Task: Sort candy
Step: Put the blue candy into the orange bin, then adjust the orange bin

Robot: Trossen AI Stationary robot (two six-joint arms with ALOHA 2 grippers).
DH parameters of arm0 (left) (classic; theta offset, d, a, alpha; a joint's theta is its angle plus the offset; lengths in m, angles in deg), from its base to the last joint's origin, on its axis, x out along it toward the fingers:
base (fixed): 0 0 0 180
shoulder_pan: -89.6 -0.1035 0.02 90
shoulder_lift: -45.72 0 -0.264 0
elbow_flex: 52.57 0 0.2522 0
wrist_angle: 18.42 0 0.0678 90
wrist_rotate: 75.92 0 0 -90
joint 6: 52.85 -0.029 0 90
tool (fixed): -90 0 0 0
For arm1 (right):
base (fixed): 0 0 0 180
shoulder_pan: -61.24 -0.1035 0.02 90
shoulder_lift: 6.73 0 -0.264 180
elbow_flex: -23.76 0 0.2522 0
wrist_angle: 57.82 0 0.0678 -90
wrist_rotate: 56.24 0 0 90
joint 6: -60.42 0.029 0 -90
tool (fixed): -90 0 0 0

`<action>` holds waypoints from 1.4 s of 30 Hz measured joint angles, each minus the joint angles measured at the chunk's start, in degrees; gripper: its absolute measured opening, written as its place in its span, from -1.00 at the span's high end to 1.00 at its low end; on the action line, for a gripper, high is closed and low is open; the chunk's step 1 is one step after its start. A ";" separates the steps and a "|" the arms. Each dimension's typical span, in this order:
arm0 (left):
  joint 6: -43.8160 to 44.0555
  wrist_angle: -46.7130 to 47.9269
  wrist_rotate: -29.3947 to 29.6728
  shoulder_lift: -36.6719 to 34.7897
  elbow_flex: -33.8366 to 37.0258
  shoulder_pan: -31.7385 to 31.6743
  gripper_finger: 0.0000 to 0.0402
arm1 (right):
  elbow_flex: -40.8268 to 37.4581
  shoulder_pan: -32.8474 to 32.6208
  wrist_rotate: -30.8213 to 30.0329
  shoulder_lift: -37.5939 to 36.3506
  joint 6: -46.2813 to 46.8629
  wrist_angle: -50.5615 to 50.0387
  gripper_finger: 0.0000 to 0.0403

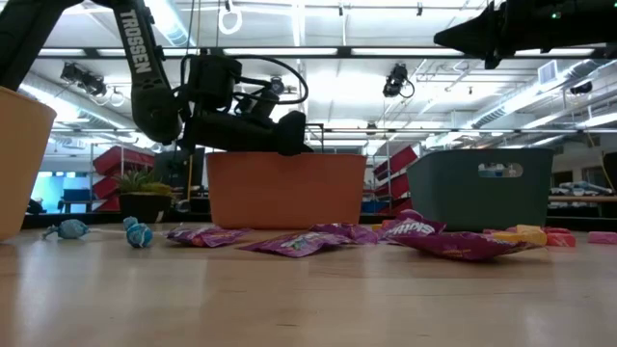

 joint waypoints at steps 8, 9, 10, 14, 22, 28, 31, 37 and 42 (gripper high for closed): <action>0.00 0.00 0.00 0.00 0.00 -0.01 0.96 | 0.00 0.00 0.00 -0.01 0.02 0.00 1.00; 0.00 0.00 -0.01 0.00 0.00 -0.01 0.96 | 0.00 0.00 0.00 0.00 0.01 0.00 1.00; 0.00 0.00 0.00 0.00 0.00 -0.02 0.96 | 0.00 0.00 0.00 -0.02 0.02 0.00 1.00; 0.00 0.00 -0.02 0.00 0.02 -0.02 0.96 | 0.00 0.00 0.00 0.00 0.00 0.00 1.00; 0.00 0.00 -0.02 0.00 0.02 0.00 0.96 | 0.00 0.00 0.00 -0.02 0.00 0.00 1.00; 0.00 -0.01 -0.04 0.00 0.02 0.00 0.95 | 0.00 0.00 0.00 -0.01 0.01 0.00 1.00; 0.00 -0.02 -0.04 0.00 0.02 -0.02 0.89 | 0.00 0.00 0.00 -0.02 0.00 0.00 1.00; 0.01 -0.09 0.65 0.00 0.02 -0.01 0.73 | 0.00 0.00 0.00 0.00 0.00 0.00 1.00; 0.02 -0.11 1.35 0.00 0.02 0.00 0.66 | 0.00 0.00 0.00 -0.01 0.01 -0.01 1.00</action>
